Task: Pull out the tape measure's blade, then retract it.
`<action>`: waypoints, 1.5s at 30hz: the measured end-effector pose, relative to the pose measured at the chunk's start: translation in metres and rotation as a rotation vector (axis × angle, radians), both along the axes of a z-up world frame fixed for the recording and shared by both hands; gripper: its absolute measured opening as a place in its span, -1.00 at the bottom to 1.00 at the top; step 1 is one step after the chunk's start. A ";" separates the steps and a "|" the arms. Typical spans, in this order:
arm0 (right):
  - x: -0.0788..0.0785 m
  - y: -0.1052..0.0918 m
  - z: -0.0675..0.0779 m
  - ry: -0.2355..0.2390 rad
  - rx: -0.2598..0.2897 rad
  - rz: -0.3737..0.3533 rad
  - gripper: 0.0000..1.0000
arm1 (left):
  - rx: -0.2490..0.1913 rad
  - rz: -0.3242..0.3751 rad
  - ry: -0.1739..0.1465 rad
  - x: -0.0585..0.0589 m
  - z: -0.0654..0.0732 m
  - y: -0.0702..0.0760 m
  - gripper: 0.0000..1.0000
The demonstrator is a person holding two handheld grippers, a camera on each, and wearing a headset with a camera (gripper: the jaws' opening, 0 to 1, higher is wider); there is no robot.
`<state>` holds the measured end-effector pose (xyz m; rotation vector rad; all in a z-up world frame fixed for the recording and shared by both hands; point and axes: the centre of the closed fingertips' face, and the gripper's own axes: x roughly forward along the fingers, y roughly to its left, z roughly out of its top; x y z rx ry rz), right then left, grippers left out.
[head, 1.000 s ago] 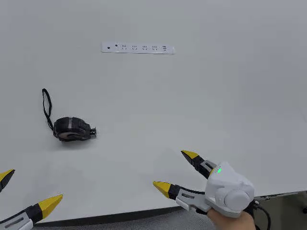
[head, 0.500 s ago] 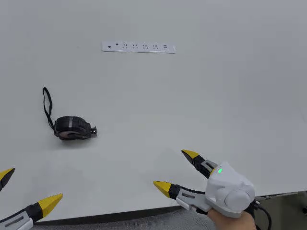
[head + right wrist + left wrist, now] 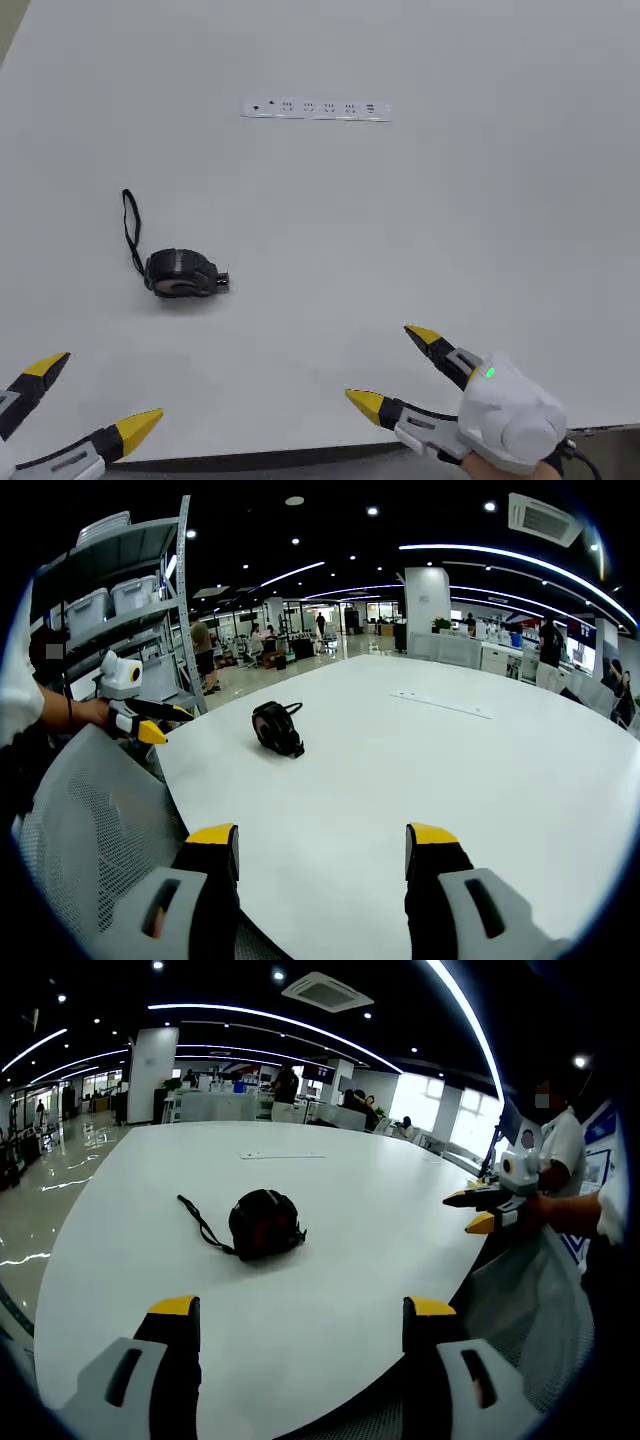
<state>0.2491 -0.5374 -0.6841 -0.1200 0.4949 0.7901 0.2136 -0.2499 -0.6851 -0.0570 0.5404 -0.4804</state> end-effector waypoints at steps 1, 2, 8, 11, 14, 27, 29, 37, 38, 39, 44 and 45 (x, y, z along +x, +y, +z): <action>0.000 0.000 0.001 -0.001 0.001 0.000 0.36 | 0.000 0.000 -0.001 0.000 0.000 0.000 0.63; 0.000 0.001 0.001 -0.002 0.001 0.002 0.36 | 0.000 0.000 -0.001 0.000 0.000 0.000 0.63; 0.001 0.003 0.005 -0.012 0.010 0.014 0.35 | -0.004 -0.006 -0.007 0.001 0.001 0.004 0.62; 0.001 0.006 0.006 -0.022 0.010 0.039 0.34 | 0.001 -0.012 -0.014 0.003 0.003 0.008 0.61; 0.002 0.009 0.006 -0.029 0.020 0.065 0.34 | 0.016 -0.031 -0.026 0.005 0.003 0.011 0.60; 0.011 0.018 0.002 -0.032 0.026 0.137 0.29 | 0.040 -0.172 -0.060 0.020 0.009 0.004 0.61; 0.013 0.021 0.003 -0.033 0.033 0.148 0.29 | 0.046 -0.187 -0.054 0.023 0.008 0.002 0.61; 0.019 0.031 -0.003 -0.025 0.036 0.201 0.27 | 0.076 -0.252 -0.049 0.031 0.005 0.000 0.62; 0.020 0.033 -0.004 -0.024 0.031 0.207 0.26 | 0.076 -0.258 -0.048 0.032 0.005 0.000 0.62; 0.021 0.034 -0.005 -0.024 0.030 0.214 0.26 | 0.077 -0.263 -0.046 0.033 0.005 0.000 0.62; 0.026 0.042 -0.004 -0.027 0.047 0.245 0.25 | 0.074 -0.306 -0.050 0.041 0.006 -0.003 0.62; 0.028 0.043 -0.005 -0.027 0.046 0.248 0.25 | 0.084 -0.313 -0.050 0.043 0.005 -0.003 0.62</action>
